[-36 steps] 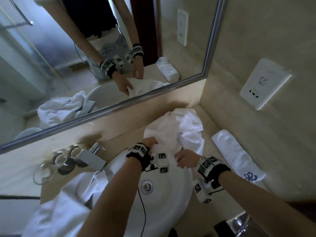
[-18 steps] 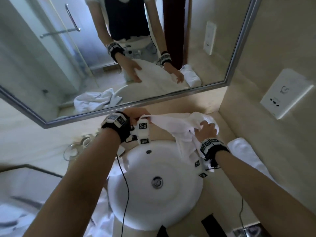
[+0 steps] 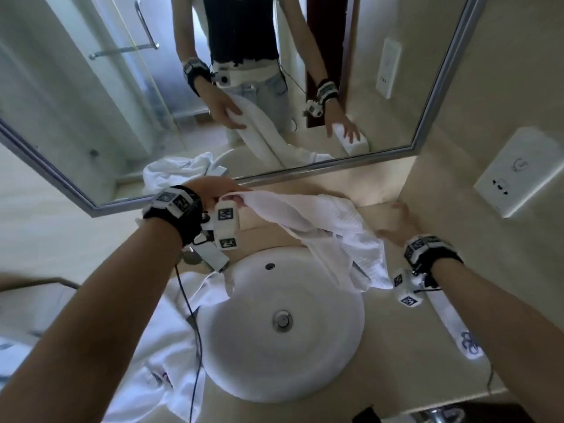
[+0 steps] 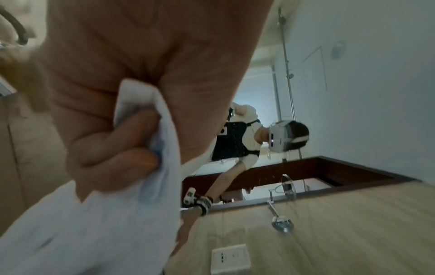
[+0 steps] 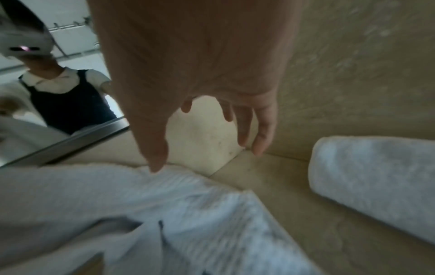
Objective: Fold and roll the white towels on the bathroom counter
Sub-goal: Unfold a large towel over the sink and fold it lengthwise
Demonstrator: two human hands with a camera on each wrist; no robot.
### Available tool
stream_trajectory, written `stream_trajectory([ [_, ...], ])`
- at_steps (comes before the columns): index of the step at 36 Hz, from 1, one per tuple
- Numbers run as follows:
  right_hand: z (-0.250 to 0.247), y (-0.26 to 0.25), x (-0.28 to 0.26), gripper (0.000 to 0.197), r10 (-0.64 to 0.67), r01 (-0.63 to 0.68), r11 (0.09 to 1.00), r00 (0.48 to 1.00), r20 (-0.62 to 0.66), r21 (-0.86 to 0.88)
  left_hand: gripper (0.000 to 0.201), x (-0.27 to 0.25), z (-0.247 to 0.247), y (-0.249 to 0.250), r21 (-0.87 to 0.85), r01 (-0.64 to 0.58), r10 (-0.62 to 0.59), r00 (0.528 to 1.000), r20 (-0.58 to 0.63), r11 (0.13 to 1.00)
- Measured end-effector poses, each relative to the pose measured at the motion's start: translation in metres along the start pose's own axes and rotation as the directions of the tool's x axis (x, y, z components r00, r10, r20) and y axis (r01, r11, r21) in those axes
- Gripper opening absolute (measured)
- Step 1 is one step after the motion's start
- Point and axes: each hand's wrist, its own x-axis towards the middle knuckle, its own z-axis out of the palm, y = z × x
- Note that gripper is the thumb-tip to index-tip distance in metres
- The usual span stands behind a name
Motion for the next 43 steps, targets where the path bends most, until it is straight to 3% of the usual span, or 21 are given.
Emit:
stream_trajectory([
  [2, 0.014, -0.01, -0.011, 0.101, 0.02, -0.017, 0.999, 0.995, 0.098, -0.027, 0.029, -0.002, -0.001, 0.001, 0.137, 0.019, -0.034, 0.993, 0.111, 0.99],
  [5, 0.046, -0.035, -0.036, 0.115, 0.046, -0.031, 0.994, 0.987, 0.155, -0.102, 0.036, -0.008, -0.005, 0.008, 0.203, -0.016, -0.023, 0.982, 0.188, 0.979],
  [8, 0.072, -0.053, -0.05, 0.094, -0.014, 0.026, 0.983, 0.997, 0.071, -0.18, 0.047, -0.024, -0.008, 0.017, 0.286, -0.116, -0.022, 0.9, 0.436, 0.951],
  [10, 0.08, -0.066, -0.057, 0.068, -0.004, -0.007, 0.984, 0.998, -0.064, -0.179, 0.042, -0.028, -0.016, 0.019, 0.293, -0.165, 0.0, 0.872, 0.49, 0.942],
  [13, 0.082, -0.078, -0.061, 0.054, 0.059, -0.08, 0.992, 0.977, -0.206, -0.096, 0.03, -0.033, -0.032, 0.017, 0.346, -0.2, 0.002, 0.868, 0.496, 0.917],
  [17, 0.071, -0.075, -0.051, 0.029, 0.106, -0.137, 0.984, 0.963, -0.249, -0.111, 0.021, -0.026, -0.058, 0.013, 0.352, -0.156, -0.038, 0.872, 0.488, 0.923],
  [20, 0.051, -0.063, -0.045, 0.028, 0.133, -0.173, 0.973, 0.961, -0.241, -0.153, 0.016, -0.021, -0.067, 0.004, 0.293, -0.135, 0.054, 0.962, 0.269, 0.947],
  [22, 0.042, -0.062, -0.048, 0.032, 0.137, -0.159, 0.973, 0.981, -0.137, -0.166, 0.019, -0.02, -0.063, 0.0, 0.181, -0.179, 0.156, 0.978, 0.137, 0.967],
  [24, 0.044, -0.067, -0.055, 0.062, 0.166, -0.166, 0.977, 0.986, -0.012, -0.137, 0.023, -0.024, -0.057, 0.001, 0.159, -0.156, 0.11, 0.958, 0.265, 0.975],
  [26, 0.054, -0.077, -0.062, 0.088, 0.169, -0.165, 0.983, 0.985, 0.04, -0.085, 0.023, -0.028, -0.049, 0.005, 0.225, -0.191, 0.083, 0.905, 0.417, 0.955],
  [29, 0.075, -0.093, -0.074, 0.106, 0.143, -0.135, 0.981, 0.988, 0.055, -0.142, 0.023, -0.045, -0.034, 0.015, 0.215, -0.237, 0.119, 0.885, 0.451, 0.947],
  [31, 0.089, -0.099, -0.079, 0.1, 0.142, -0.134, 0.979, 0.989, 0.042, -0.154, 0.029, -0.061, -0.023, 0.023, 0.177, -0.28, 0.149, 0.837, 0.526, 0.943],
  [33, 0.096, -0.102, -0.081, 0.072, 0.134, -0.133, 0.989, 0.991, 0.009, -0.064, 0.031, -0.072, -0.02, 0.031, 0.178, -0.329, 0.181, 0.811, 0.557, 0.927],
  [35, 0.096, -0.103, -0.082, 0.057, 0.127, -0.128, 0.992, 0.99, -0.067, 0.001, 0.034, -0.08, -0.024, 0.035, 0.163, -0.371, 0.22, 0.792, 0.57, 0.914],
  [38, 0.082, -0.107, -0.089, 0.048, 0.054, -0.063, 0.997, 0.984, -0.17, -0.047, 0.033, -0.085, -0.037, 0.038, 0.1, -0.367, 0.238, 0.763, 0.601, 0.925],
  [41, 0.064, -0.106, -0.09, 0.064, 0.016, -0.037, 0.996, 0.973, -0.229, -0.087, 0.029, -0.086, -0.05, 0.042, 0.134, -0.371, 0.202, 0.734, 0.648, 0.919],
  [43, 0.048, -0.095, -0.085, 0.054, 0.048, -0.081, 0.991, 0.96, -0.277, -0.11, 0.03, -0.082, -0.059, 0.046, 0.144, -0.341, 0.184, 0.762, 0.621, 0.929],
])
